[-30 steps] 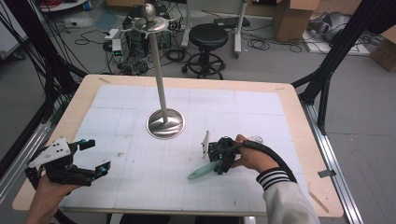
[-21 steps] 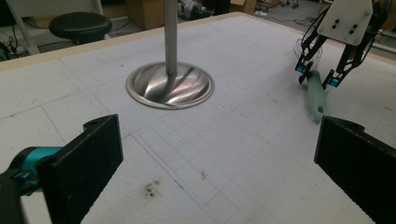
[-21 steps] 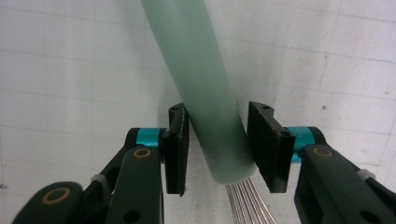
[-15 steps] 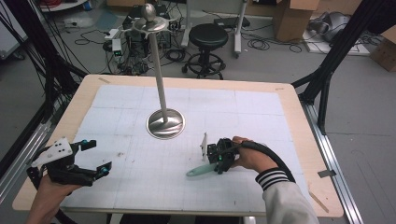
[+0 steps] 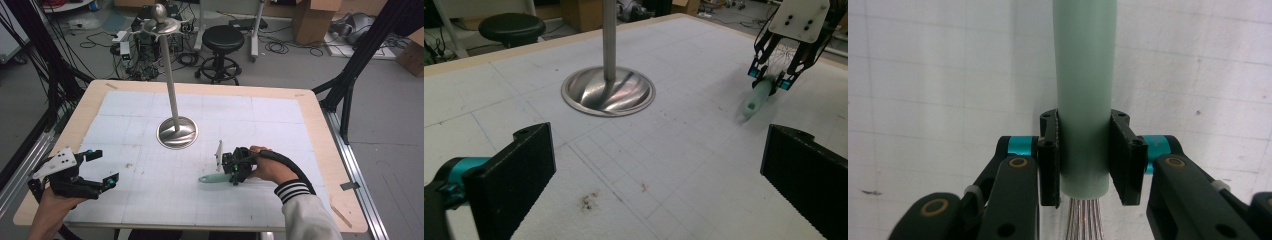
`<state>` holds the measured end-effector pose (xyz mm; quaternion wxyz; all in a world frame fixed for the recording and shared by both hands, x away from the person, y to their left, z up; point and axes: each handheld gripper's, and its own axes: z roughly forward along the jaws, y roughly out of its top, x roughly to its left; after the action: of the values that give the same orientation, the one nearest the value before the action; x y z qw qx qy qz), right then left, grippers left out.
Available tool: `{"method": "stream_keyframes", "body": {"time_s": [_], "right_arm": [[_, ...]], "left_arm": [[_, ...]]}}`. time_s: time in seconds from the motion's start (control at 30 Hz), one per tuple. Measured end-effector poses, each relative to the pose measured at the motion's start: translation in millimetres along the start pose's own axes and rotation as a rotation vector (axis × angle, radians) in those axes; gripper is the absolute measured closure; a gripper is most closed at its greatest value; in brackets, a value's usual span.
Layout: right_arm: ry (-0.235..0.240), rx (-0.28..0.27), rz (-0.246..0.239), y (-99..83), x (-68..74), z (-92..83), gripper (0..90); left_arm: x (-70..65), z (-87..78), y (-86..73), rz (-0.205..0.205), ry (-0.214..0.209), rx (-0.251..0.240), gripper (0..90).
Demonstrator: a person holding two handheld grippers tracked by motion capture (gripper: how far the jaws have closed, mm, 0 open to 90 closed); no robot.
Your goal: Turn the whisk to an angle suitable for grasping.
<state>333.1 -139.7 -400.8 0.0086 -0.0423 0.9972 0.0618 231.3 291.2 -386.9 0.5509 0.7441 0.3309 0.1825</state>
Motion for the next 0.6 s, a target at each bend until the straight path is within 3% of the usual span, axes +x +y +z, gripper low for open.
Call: {"method": "stream_keyframes", "body": {"time_s": [0.37,0.6], "right_arm": [[-0.016,-0.12,0.055,-5.3,1.8,-25.1,69.4],[0.009,-0.223,0.088,-9.9,1.6,-39.5,69.4]], "left_arm": [[-0.2,0.6,-0.1,-0.001,0.002,0.001,1.7],[-2.4,1.5,-1.6,0.003,0.0,0.011,1.7]]}}
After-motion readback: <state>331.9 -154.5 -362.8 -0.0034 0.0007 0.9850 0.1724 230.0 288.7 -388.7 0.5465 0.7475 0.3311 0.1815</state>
